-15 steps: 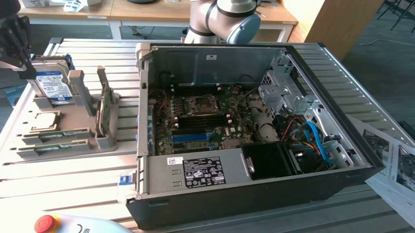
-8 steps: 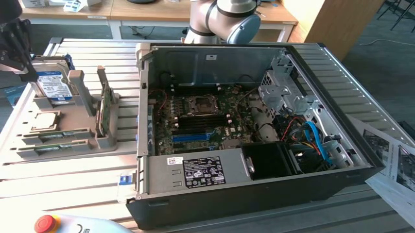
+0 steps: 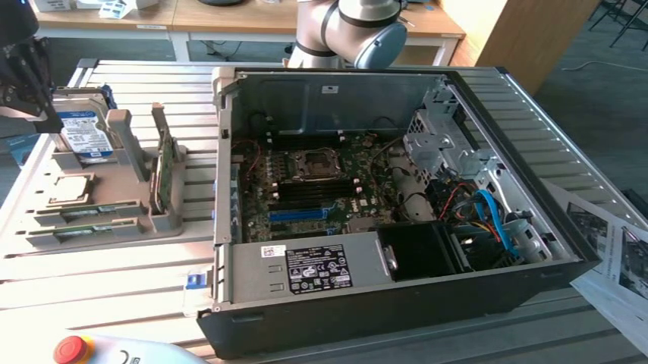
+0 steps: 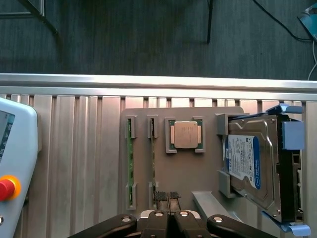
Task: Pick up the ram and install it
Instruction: 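Pick up the ram and move it above insertion slot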
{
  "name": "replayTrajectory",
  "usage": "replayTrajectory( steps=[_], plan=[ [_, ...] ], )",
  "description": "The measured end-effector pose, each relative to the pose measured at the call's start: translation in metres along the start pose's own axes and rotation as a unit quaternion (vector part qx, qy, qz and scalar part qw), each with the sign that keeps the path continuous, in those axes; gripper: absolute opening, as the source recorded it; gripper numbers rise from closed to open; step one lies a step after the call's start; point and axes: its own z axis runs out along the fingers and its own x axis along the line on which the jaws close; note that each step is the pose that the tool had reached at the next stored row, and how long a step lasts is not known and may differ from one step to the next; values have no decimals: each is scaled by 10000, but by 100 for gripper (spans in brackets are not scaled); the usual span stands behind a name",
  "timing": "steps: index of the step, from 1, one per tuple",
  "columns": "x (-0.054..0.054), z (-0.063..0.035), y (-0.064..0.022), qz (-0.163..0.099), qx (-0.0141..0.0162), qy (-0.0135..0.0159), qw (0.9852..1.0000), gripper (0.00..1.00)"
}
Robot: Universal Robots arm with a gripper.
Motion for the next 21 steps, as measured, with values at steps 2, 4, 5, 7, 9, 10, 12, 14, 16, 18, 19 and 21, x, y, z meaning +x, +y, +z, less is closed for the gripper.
replayTrajectory(
  steps=[2,4,5,7,9,10,12,14,16,18,19,21],
  plan=[
    [1,22,-1,0,0,0,10000,11],
    [2,43,-2,0,1,0,10000,11],
    [2,54,-3,0,1,-1,10000,11],
    [4,74,-4,0,0,0,10000,11],
    [5,95,-4,0,1,0,10000,11],
    [5,104,-5,0,1,0,10000,11],
    [6,123,-6,0,0,0,10000,11],
    [6,143,-6,0,0,0,10000,11],
    [7,165,-8,0,0,0,10000,11],
    [8,186,-9,0,0,0,10000,11],
    [8,197,-9,0,0,0,10000,11],
    [9,217,-10,0,0,0,10000,11]
  ],
)
